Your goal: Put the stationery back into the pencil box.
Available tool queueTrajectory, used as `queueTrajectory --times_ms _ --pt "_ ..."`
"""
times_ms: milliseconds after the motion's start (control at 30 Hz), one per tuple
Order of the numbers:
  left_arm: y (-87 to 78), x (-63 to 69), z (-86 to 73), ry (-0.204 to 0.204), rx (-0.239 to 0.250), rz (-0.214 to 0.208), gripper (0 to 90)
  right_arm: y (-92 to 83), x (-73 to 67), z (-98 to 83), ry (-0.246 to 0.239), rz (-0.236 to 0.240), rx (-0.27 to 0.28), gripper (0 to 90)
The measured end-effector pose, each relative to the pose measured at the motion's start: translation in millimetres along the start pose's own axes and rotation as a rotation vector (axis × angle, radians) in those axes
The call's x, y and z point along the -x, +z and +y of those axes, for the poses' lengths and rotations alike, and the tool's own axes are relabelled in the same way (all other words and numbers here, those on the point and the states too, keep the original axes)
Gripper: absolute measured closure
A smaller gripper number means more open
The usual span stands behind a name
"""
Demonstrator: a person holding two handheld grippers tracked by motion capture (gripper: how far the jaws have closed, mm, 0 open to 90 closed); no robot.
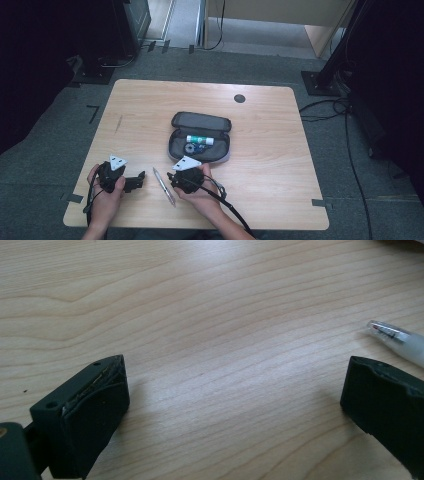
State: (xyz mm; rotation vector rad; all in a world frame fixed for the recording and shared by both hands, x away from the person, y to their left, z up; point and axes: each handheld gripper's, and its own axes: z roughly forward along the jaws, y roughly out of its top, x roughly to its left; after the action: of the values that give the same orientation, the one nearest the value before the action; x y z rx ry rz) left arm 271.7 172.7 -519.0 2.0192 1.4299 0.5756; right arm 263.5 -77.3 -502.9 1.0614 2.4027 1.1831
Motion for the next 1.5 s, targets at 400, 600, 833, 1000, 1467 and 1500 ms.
queueTrajectory --times_ms 400,600,833,1000,1467,1500 --pt "-0.3 -2.4 -0.4 -0.003 0.0 0.005 0.0 19.6 -15.9 8.0 0.02 0.059 -0.009 66.4" --pt "-0.4 -2.9 -0.4 -0.003 0.0 0.005 0.0 28.9 -23.4 10.8 0.019 0.064 -0.029 70.4" --pt "-0.6 -3.3 -0.5 -0.005 -0.001 0.004 0.0 33.2 -27.6 8.6 0.018 0.025 -0.056 75.5" --pt "-0.6 -3.3 -0.5 -0.004 -0.002 0.004 0.0 29.4 -26.8 6.7 -0.022 0.034 -0.064 80.9" --pt "-0.6 -3.2 -0.5 -0.005 -0.001 0.004 0.0 -6.0 -2.9 11.0 -0.053 0.056 -0.002 81.2" --pt "-0.6 -3.3 -0.5 -0.005 -0.001 0.004 0.0 -9.1 -0.1 11.2 -0.053 0.053 0.004 81.2"
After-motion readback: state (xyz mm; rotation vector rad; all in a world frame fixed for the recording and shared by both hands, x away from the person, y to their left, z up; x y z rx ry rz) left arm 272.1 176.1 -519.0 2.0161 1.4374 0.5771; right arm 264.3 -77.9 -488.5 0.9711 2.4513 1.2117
